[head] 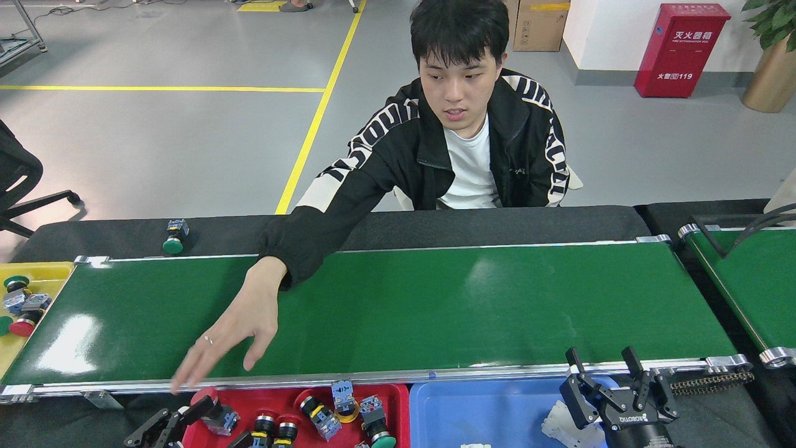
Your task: Pick switch part from conveyor to tray
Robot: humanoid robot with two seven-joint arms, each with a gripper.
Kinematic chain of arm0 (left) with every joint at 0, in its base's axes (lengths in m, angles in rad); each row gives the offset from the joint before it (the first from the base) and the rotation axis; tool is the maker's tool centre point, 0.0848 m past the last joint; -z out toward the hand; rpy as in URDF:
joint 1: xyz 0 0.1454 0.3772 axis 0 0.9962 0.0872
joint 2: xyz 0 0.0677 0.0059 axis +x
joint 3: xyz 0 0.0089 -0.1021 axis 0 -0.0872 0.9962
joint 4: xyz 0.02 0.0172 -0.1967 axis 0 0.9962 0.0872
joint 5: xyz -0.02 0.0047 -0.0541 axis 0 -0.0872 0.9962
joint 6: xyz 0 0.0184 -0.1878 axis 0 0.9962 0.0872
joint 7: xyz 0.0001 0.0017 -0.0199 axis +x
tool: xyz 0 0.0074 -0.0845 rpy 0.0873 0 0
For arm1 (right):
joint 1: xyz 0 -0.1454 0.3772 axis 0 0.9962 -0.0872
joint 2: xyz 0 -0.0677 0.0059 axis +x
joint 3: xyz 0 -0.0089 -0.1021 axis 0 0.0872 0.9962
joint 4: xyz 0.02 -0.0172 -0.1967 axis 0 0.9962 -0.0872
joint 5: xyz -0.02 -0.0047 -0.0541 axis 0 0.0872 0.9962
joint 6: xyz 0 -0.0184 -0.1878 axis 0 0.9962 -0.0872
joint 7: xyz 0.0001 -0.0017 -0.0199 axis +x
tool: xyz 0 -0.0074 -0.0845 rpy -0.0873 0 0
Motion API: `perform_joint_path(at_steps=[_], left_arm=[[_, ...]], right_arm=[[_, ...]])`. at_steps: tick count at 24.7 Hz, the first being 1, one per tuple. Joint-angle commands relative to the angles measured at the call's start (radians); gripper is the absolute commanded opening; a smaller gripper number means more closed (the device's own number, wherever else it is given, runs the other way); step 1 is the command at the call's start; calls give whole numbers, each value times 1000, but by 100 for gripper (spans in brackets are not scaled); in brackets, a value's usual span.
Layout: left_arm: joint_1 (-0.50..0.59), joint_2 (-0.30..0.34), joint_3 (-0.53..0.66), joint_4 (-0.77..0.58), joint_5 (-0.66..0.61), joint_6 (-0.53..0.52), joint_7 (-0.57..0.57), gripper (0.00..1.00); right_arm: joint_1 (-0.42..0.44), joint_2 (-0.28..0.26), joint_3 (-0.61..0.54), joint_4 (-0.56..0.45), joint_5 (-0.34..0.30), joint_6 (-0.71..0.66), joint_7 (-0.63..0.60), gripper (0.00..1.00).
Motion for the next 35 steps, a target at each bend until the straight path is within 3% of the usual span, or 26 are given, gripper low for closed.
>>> perform_joint_path(at_steps=[1, 4, 9, 13, 23, 35], left_arm=[[-11, -7, 14, -3, -5, -4, -8, 98], [-3, -23, 54, -2, 9, -4, -3, 98], [-26, -177, 315, 9, -2, -4, -5, 96], [-55, -221, 486, 8, -72, -4, -6, 94], [-80, -235, 474, 60, -261, -4, 15, 93], [-103, -257, 466, 101, -264, -4, 15, 94]], right_arm=[[16, -4, 0, -26, 1, -7, -24, 99], [22, -2, 0, -26, 1, -7, -26, 99], [22, -4, 0, -27, 1, -7, -26, 99], [14, 4, 0, -30, 1, 4, -21, 99], [23, -2, 3, -43, 1, -42, -24, 99], [79, -4, -2, -84, -7, -46, -26, 100]])
